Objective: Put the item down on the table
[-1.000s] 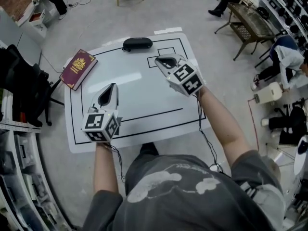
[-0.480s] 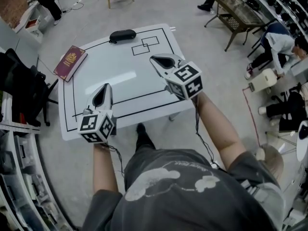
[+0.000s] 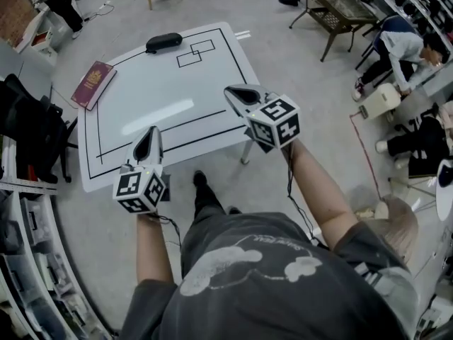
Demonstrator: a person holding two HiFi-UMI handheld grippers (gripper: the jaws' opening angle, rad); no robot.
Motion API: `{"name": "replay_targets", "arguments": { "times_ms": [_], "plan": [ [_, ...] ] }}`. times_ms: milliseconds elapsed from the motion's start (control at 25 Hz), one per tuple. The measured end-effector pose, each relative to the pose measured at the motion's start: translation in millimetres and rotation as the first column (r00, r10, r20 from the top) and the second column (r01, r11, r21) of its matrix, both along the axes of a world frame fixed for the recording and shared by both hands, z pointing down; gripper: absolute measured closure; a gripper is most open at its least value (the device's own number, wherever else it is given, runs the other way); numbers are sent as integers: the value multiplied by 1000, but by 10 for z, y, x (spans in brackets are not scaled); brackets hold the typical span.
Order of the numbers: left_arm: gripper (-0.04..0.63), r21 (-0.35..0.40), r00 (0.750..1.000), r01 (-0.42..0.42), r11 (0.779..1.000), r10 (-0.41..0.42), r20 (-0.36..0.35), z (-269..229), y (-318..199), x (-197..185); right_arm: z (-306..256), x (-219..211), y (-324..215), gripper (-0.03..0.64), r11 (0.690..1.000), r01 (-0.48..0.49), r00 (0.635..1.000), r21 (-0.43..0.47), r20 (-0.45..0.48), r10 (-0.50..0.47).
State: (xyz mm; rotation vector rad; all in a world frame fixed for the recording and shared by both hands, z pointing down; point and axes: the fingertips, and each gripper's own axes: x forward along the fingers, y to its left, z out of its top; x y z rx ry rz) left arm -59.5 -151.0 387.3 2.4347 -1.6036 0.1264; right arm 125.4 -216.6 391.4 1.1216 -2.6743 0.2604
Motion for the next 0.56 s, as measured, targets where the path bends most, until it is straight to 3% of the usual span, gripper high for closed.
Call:
{"name": "replay_targets", "arguments": {
  "times_ms": [560],
  "plan": [
    [594, -71, 1000, 17, 997, -17, 2, 313, 611, 148, 402, 240, 625, 618, 996, -24, 999, -82, 33, 27]
  ]
}}
